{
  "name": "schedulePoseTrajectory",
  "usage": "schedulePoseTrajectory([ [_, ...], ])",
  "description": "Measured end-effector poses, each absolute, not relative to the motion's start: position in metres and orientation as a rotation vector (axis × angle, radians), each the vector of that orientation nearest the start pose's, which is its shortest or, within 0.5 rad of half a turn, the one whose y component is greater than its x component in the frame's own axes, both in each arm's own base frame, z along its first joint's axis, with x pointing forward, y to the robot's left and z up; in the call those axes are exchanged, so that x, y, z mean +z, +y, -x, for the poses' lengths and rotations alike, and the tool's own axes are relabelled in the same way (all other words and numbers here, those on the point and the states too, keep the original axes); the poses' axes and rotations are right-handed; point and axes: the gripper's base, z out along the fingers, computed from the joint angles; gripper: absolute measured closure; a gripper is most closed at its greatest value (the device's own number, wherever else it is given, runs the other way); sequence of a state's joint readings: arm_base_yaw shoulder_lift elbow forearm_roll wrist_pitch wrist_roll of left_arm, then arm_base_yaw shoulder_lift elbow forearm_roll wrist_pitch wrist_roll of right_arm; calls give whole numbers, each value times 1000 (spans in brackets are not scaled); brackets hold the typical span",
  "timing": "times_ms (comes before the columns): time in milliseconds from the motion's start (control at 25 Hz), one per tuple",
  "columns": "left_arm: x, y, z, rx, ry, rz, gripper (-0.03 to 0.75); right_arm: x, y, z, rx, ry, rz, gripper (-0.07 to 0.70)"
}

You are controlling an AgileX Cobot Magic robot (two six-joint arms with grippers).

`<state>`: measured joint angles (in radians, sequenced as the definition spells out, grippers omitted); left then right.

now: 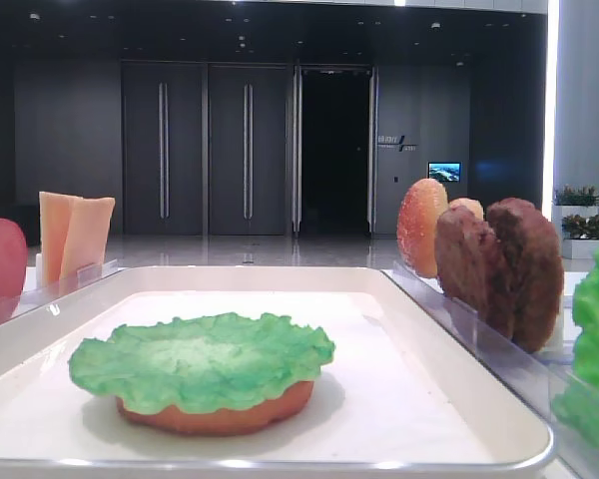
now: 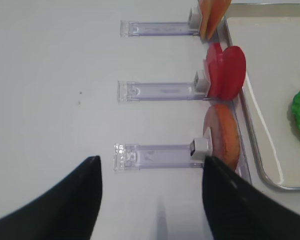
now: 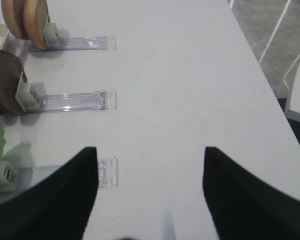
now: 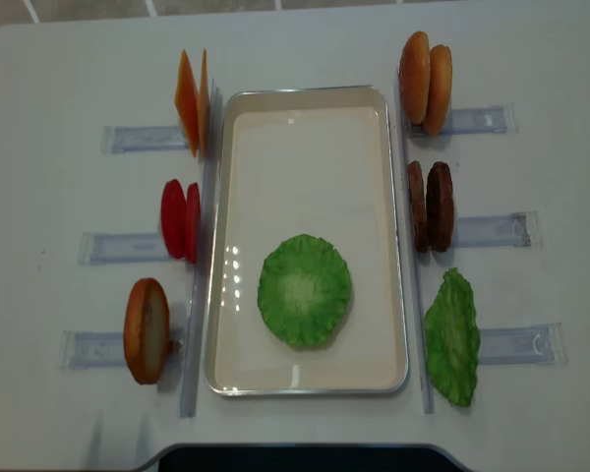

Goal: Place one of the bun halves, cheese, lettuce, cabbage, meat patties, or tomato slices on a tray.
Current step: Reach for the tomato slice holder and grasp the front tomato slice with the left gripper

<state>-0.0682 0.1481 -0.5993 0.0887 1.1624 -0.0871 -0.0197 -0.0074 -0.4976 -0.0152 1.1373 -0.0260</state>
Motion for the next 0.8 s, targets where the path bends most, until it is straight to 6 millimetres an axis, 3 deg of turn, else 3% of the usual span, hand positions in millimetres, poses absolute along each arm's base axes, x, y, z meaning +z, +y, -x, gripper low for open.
schedulePoseTrajectory([
  [400, 323, 3, -53, 31, 2376, 20, 240, 270, -1, 9, -46, 2116, 5, 170],
  [800, 340, -7, -128, -26, 2577, 20, 241, 270, -1, 9, -46, 2116, 5, 170],
])
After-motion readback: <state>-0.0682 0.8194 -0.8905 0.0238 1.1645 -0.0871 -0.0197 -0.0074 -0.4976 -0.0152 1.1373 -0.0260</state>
